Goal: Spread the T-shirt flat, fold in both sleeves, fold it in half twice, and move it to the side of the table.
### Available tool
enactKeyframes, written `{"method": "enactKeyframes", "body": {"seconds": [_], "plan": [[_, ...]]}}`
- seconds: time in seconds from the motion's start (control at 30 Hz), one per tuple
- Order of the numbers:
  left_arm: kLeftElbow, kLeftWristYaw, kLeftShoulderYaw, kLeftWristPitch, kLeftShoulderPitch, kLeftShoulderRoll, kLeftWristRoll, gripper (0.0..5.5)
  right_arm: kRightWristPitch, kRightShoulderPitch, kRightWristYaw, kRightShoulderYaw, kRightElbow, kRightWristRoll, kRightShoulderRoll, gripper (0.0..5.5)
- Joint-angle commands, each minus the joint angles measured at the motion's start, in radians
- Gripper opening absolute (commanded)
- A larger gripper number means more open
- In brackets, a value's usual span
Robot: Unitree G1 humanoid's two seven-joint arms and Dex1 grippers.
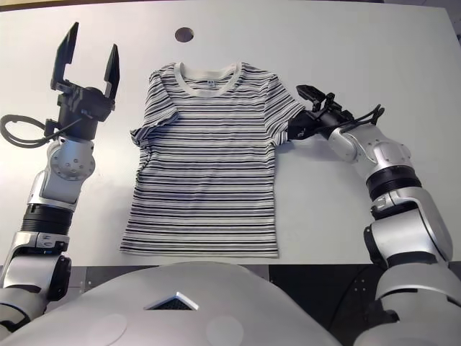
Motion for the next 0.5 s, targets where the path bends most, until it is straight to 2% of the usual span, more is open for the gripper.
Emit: {"method": "enactKeyframes", "body": {"seconds": [0.03,0.27,0.43,0.5], "plan": [[-0.008,-0.022,0.009,0.011,0.010,-0.010,-0.002,2.86,-0.018,0.051,0.031,0.049,0.042,-0.024,0.020,2.12],[-0.038,-0.036,0.010,0.011,0.026,-0.019,0.009,2.86,-0.013,0.042,0.013,0.043,0.095,-0.005,0.033,0.81],[-0.106,-0.053,0.013,0.016,0.054,-0.021,0.009,2.86,-0.008,0.025,-0.010,0.045,0.145,0.003,0.047,0.15],[-0.120,-0.058,0.016,0.021,0.061,-0.023,0.008,2.86,-0.010,0.023,-0.015,0.046,0.151,0.005,0.048,0.12]]}}
